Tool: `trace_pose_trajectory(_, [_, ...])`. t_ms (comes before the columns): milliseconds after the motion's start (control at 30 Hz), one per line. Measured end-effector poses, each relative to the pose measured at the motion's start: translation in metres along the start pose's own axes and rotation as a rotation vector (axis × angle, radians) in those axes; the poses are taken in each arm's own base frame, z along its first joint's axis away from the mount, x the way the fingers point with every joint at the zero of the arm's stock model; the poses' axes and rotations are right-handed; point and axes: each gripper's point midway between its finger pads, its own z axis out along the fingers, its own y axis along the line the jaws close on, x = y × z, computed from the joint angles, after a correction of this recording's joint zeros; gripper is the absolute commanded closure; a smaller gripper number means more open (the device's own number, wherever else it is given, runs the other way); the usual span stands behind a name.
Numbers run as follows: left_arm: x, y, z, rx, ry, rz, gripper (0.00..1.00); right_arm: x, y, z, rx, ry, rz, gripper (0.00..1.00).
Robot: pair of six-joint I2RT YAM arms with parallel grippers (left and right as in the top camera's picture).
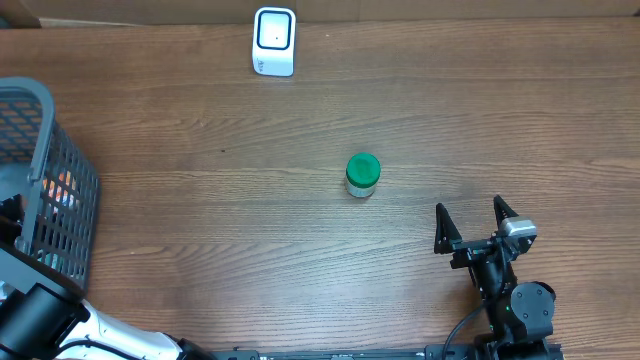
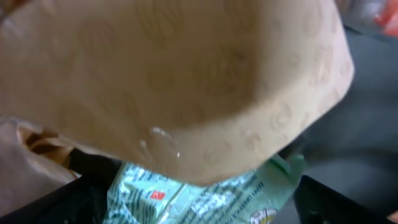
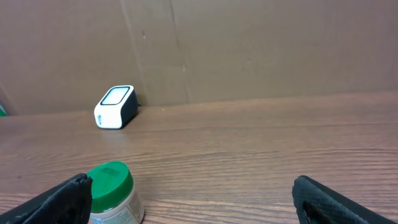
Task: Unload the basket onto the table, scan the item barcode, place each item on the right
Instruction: 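Reach the left gripper into the basket and grasp the teal packet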
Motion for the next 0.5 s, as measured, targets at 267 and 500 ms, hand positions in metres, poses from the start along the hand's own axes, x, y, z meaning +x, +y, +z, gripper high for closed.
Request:
trace_pose_trajectory(267, [-0.0008, 0.001, 0.0047, -0.01, -0.008, 0.017, 0.52, 0.0, 0.0001, 0.0, 0.0, 0.0, 0.0, 0.0])
trace_pose_trajectory(500, [-0.0012, 0.0031, 0.0003, -0.022, -0.016, 0.019, 0.73, 0.0001, 0.0, 0.0, 0.0, 0.0, 0.0, 0.0])
